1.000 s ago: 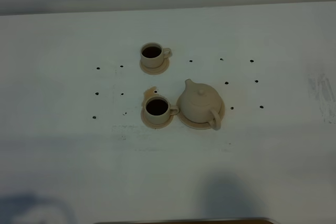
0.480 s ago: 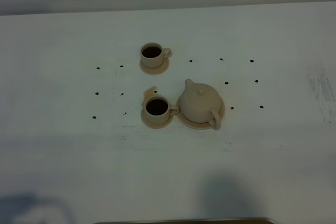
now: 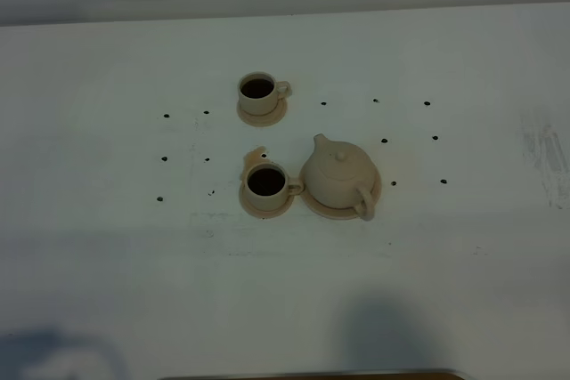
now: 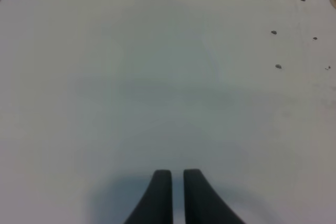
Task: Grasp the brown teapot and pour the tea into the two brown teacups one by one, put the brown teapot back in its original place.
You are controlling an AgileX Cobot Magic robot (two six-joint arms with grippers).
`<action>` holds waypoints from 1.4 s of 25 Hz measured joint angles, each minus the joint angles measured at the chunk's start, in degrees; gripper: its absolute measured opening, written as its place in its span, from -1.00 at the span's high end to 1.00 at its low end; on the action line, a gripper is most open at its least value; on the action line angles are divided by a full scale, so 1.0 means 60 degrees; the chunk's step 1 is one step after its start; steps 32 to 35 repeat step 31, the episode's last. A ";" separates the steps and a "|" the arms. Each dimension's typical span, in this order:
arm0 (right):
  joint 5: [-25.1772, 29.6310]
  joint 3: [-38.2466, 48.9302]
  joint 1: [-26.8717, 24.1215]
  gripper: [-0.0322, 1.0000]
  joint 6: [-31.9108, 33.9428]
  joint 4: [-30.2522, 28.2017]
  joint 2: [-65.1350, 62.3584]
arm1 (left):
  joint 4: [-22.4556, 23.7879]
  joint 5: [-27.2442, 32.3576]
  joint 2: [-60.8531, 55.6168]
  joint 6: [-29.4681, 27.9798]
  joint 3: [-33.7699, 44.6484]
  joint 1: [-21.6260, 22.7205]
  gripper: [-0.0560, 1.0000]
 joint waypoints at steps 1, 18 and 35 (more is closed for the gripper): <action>0.0000 0.0000 0.0000 -0.09 0.0000 0.0000 0.0000 | 0.0000 0.0000 0.0000 0.0000 0.0000 0.0000 0.67; 0.0000 0.0000 0.0000 -0.08 0.0001 0.0000 0.0000 | 0.0000 0.0000 0.0000 0.0000 0.0000 0.0000 0.67; 0.0000 0.0000 0.0000 -0.08 -0.0008 0.0000 0.0000 | 0.0000 0.0000 0.0000 -0.0010 0.0000 0.0000 0.67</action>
